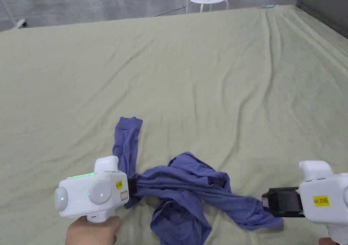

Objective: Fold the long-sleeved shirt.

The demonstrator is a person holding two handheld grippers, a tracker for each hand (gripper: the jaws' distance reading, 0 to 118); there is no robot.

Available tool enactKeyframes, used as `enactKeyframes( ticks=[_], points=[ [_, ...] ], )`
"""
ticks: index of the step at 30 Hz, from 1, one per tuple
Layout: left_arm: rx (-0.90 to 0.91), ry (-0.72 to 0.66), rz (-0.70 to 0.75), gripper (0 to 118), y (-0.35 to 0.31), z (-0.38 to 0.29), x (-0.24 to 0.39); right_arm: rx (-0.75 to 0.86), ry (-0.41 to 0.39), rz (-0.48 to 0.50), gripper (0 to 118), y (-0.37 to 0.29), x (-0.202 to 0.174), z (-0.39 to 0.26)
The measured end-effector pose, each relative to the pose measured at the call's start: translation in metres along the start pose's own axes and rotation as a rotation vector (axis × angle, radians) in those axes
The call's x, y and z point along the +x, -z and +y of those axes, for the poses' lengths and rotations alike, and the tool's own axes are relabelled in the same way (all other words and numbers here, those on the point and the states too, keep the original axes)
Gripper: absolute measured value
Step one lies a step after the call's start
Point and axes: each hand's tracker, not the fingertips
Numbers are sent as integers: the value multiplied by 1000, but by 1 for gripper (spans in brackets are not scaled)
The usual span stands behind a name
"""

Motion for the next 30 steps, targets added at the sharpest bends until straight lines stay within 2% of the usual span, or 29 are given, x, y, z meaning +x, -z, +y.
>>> enactKeyframes(
  ticks=[1, 4, 5, 7, 8, 9, 10, 11, 13, 14, 15, 21, 24, 27, 30],
  points=[
    [14, 4, -11, 12, -6, 0, -2, -16, 1, -46, 118, 11, 0, 4],
    [35, -32, -35, 12, -20, 3, -6, -51, -104, -58, 118, 39, -8, 6],
    [42, -47, -48, 12, -23, 4, -8, -85, -112, -69, 118, 47, -13, 4],
    [53, -52, -61, 12, -30, 6, -8, -132, -128, -30, 115, 60, -21, -2],
    [54, -44, -61, 12, -32, 8, -7, -118, -127, -27, 100, 59, -24, -6],
    [57, -36, -58, 12, -35, 9, -7, -97, -155, -1, 68, 59, -30, -8],
    [61, -32, -60, 12, -38, 10, -7, -91, -180, 7, 15, 59, -36, -9],
    [71, -25, -67, 12, -43, 11, -5, -97, -229, -4, 3, 58, -44, -10],
    [83, -24, -83, 12, -55, 12, 0, -80, -287, -57, 3, 49, -54, -9],
    [96, -25, -96, 12, -63, 14, 2, -64, -287, -29, 3, 44, -56, -8],
    [110, -27, -111, 12, -70, 16, 3, -38, -268, 11, 3, 34, -55, -5],
    [216, -49, -244, 12, -144, 42, 18, 262, -193, 93, 2, -84, -42, 29],
    [325, -29, -274, 12, -187, 66, 29, 410, -183, 68, 2, -145, -35, 60],
    [414, -9, -296, 12, -226, 99, 41, 512, -167, 101, 2, -202, -29, 97],
    [507, -9, -269, 12, -259, 141, 50, 638, -196, 53, 2, -255, -32, 138]
  ],
)
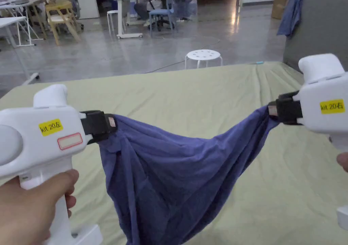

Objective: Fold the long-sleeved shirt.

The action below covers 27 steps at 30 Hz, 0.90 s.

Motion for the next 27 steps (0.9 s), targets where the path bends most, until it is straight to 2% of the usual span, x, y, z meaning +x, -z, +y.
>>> enactKeyframes(
  ticks=[4, 6, 10, 11, 15, 22, 27],
  points=[
    [117, 5, -26, 12, -11, 72, 19, 85, -25, 11, 2, -15, 2, 79],
    [173, 56, -11, 12, -11, 110, 28, 116, -50, -5, 2, -17, 2, 121],
    [185, 69, 24, 12, 9, 180, 31, 168, -90, -104, 2, -5, 9, 198],
    [185, 62, 25, 12, 18, 198, 30, 176, -88, -132, 2, 1, 13, 217],
    [221, 31, 80, 12, 52, 259, 28, 160, -26, -130, 2, 34, 30, 283],
    [263, 10, 107, 12, 106, 319, 27, 163, -11, -208, 2, 88, 37, 342],
    [275, 42, 136, 12, 144, 330, 13, 157, -62, -270, 2, 133, 32, 343]
  ],
)
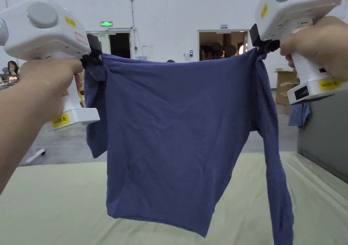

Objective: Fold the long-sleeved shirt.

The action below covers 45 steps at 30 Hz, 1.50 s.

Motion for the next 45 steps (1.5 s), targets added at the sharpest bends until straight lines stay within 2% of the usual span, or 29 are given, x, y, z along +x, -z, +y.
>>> enactKeyframes(
  ticks=[3, 6, 12, 17, 19, 22, 25, 27, 32, 36, 38, 40, 42, 45],
  points=[
    [-2, 64, 5, 12, 23, -34, -10, -39, -19, 17, 2, 36, -11, -37],
    [-114, 114, 19, 12, 54, -96, -30, -154, -54, 27, 2, 83, -26, -103],
    [-337, 10, 54, 12, 95, -243, -86, -332, -105, 54, 2, 146, -67, -260],
    [-481, -26, 78, 12, 84, -337, -124, -469, -107, 111, 2, 156, -77, -362],
    [-518, -24, 69, 12, 65, -360, -131, -479, -109, 126, 2, 138, -80, -391],
    [-569, 59, 24, 12, 22, -385, -131, -475, -135, 182, 2, 97, -81, -425],
    [-618, 107, -17, 12, -20, -404, -140, -440, -274, 208, 2, 41, -89, -454],
    [-650, 111, -16, 12, -54, -414, -145, -443, -310, 221, 2, 5, -92, -472],
    [-699, 128, 2, 12, -136, -437, -153, -474, -258, 267, 2, -73, -81, -512],
    [-732, 108, -23, 12, -191, -459, -152, -506, -264, 294, 2, -125, -76, -552],
    [-764, 119, -19, 12, -210, -472, -149, -523, -298, 313, 2, -144, -77, -571],
    [-778, 128, -27, 12, -225, -484, -148, -530, -372, 320, 2, -160, -81, -590],
    [-788, 127, -36, 12, -237, -492, -147, -542, -462, 278, 2, -170, -87, -605],
    [-817, 129, -41, 12, -243, -504, -146, -570, -423, 302, 2, -171, -86, -616]
  ],
)
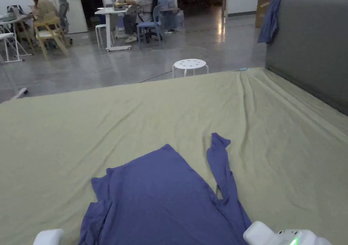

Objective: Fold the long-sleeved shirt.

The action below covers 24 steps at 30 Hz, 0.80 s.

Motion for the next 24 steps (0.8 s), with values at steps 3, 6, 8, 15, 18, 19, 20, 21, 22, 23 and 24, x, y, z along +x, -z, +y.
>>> enactKeyframes(
  ticks=[3, 6, 8, 15, 18, 19, 20, 21, 22, 23, 24],
  points=[
    [-30, 12, 4, 12, 11, -9, 0, -44, 19, 19, 2, 12, 1, -4],
    [-65, 6, 14, 12, 27, -16, -4, -108, 54, 58, 2, 28, 0, -9],
    [-92, -7, 16, 12, 37, -21, -4, -137, 51, 57, 2, 42, -3, -11],
    [-163, -48, 32, 12, 73, -39, -15, -184, 42, 38, 2, 64, -10, -11],
    [-179, -51, 18, 12, 73, -35, -19, -199, 45, 48, 4, 67, -7, -10],
    [-187, -58, 17, 16, 70, -33, -20, -204, 59, 49, 10, 67, -4, -8],
    [-197, -58, 27, 29, 65, -29, -19, -222, 79, 2, 24, 63, 0, -4],
    [-181, -24, 107, 61, 56, -23, -16, -239, 106, -33, 43, 56, 6, 1],
    [-149, -6, 141, 105, 45, -19, -13, -243, 132, -36, 72, 48, 12, 5],
    [-91, 7, 131, 118, 26, -16, -12, -197, 168, -39, 84, 29, 20, 8],
    [0, 3, 102, 118, 8, -11, -9, -119, 185, -46, 85, 8, 25, 11]
  ],
)
